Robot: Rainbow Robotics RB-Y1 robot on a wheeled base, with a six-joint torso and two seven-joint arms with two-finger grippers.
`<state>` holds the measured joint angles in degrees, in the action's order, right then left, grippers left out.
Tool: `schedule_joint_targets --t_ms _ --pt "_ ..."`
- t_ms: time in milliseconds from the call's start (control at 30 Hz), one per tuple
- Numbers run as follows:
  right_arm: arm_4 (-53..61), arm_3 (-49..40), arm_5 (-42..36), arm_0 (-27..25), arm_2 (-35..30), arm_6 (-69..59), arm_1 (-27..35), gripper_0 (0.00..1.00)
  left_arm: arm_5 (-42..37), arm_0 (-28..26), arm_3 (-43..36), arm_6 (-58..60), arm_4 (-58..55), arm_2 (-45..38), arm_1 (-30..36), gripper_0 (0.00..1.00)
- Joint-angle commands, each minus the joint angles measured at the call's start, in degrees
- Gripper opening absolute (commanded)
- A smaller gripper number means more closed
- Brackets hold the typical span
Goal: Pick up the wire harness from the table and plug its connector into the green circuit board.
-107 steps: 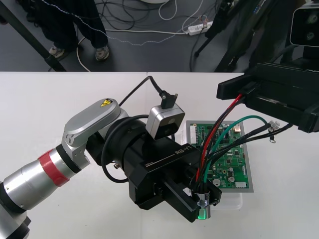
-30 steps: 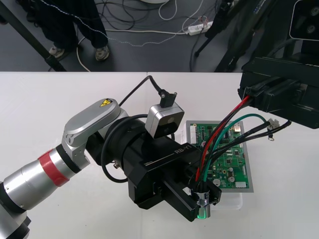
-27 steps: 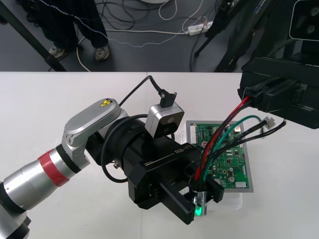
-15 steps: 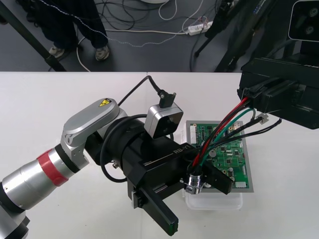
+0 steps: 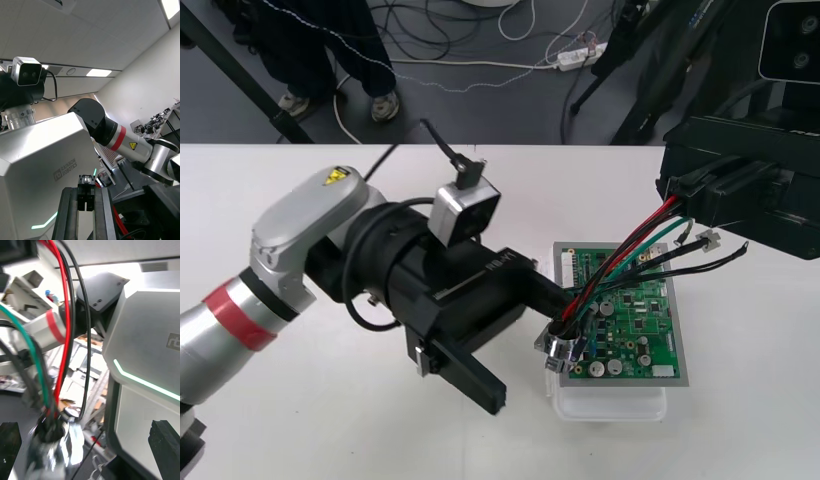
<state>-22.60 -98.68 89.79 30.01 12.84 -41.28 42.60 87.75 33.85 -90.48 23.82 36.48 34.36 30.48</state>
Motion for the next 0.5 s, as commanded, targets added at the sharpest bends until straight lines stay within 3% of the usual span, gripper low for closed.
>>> schedule_joint_targets --t_ms 33,267,500 --pt "-1.21 -1.69 0.21 2.07 0.34 -0.38 3.28 0.00 2.25 -0.71 -2.16 -0.18 0.26 -5.45 5.38 1.00" --pt "-1.65 -1.69 -1.82 1.72 0.34 0.76 6.80 0.00 2.25 -2.38 -2.16 -0.09 -2.20 -11.33 10.04 1.00" --pt "-1.74 -1.69 -3.40 1.19 -1.15 2.61 10.31 0.00 2.25 -6.08 -2.25 0.08 -5.54 -16.52 10.65 1.00"
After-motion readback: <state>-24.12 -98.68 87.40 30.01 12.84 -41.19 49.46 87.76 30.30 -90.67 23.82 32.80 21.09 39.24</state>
